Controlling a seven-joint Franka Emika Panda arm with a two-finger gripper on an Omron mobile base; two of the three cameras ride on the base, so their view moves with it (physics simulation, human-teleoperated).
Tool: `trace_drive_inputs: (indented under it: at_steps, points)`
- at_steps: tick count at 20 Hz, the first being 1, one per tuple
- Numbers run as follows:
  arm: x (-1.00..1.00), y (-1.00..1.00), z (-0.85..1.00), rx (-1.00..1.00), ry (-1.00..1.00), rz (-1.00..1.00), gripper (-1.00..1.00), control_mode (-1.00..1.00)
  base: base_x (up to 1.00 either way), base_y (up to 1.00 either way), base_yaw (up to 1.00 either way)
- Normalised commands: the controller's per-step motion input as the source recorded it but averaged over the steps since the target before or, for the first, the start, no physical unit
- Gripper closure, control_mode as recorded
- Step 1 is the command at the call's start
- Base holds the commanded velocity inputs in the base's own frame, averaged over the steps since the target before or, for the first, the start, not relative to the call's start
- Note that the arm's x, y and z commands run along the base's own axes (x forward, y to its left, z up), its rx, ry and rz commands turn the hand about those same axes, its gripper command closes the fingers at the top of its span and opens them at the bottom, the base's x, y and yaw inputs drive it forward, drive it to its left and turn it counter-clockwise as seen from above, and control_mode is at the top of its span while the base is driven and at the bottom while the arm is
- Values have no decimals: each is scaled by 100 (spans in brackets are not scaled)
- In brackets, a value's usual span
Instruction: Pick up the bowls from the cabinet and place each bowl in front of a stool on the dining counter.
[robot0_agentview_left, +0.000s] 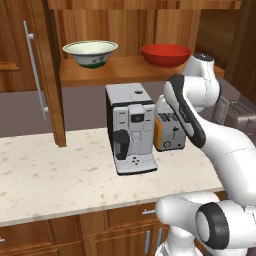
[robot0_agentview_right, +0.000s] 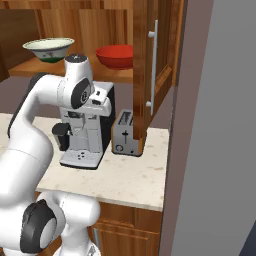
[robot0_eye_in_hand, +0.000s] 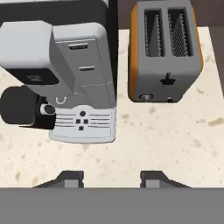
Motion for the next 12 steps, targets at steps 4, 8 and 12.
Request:
trace_drive_inputs:
  at_steps: [4, 8, 12]
  points:
    - [-15, 0, 0, -5, -20, 0, -100, -100, 0, 0, 0]
    - [-15, 0, 2, -22, -31, 0, -100, -100, 0, 0, 0]
    - [-4, 0, 12, -32, -21, 0, -100, -100, 0, 0, 0]
